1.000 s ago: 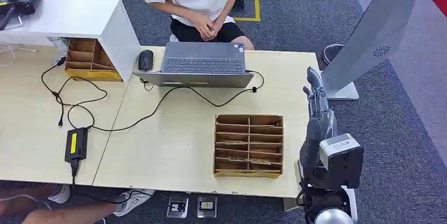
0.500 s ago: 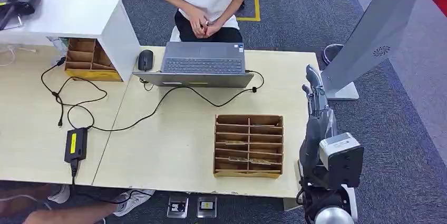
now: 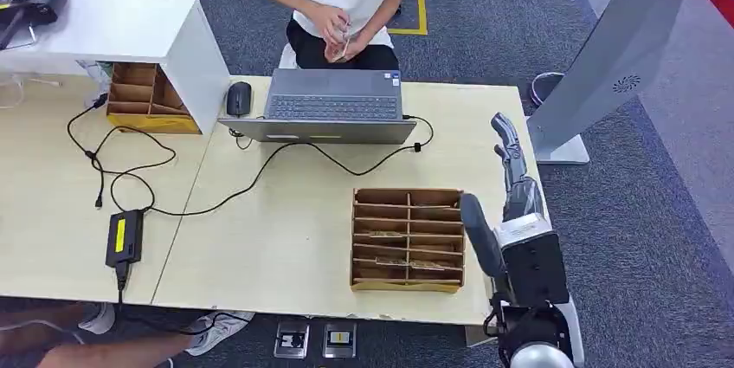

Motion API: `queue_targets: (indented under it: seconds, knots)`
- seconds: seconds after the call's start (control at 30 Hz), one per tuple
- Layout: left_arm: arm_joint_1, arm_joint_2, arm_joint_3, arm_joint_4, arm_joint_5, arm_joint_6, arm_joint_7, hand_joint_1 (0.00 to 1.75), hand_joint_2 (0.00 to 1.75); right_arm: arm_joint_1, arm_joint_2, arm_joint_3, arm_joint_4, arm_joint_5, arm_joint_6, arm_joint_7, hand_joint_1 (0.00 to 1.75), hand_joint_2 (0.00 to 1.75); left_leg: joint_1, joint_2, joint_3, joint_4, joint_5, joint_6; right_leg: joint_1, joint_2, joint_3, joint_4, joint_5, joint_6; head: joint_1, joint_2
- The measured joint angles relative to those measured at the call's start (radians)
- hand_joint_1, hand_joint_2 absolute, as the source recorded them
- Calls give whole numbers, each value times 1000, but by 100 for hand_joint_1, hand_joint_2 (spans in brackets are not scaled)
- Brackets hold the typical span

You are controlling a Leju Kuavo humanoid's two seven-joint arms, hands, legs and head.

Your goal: Pass the card to the sensor for recognition and then transmit it.

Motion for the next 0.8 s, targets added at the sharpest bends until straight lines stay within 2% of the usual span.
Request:
queue_targets:
  seconds: [0.27,0.5,0.57,0.67,0.73,0.8]
  knots:
    - [0,0,0,0,0,-2,0,0,0,13,-2,11,21,22,21,27,0,175,0,0,0,0,0,0,0,0,0,0,0,-1,0,0]
    - [0,0,0,0,-1,-2,-3,0,0,17,-2,40,84,110,43,75,0,175,1,0,0,0,0,0,1,0,0,0,-1,-1,0,0]
    - [0,0,0,0,-4,-2,-3,0,0,17,-1,48,102,166,43,103,0,175,1,0,0,0,0,-1,1,0,0,0,-1,-1,0,0]
    - [-1,0,0,0,-13,-2,-3,0,0,17,-1,71,132,350,53,185,0,175,1,0,0,0,-1,-1,1,0,0,0,-1,-1,0,0]
    - [-1,0,0,0,-16,-2,-3,0,0,16,-1,83,151,415,58,210,0,175,1,0,0,0,-1,-1,2,0,0,0,-1,-2,0,0]
    - [-1,0,0,0,-16,-2,-3,0,0,16,-1,93,166,427,62,217,0,175,1,0,0,0,-1,-1,2,0,0,0,-1,-2,0,0]
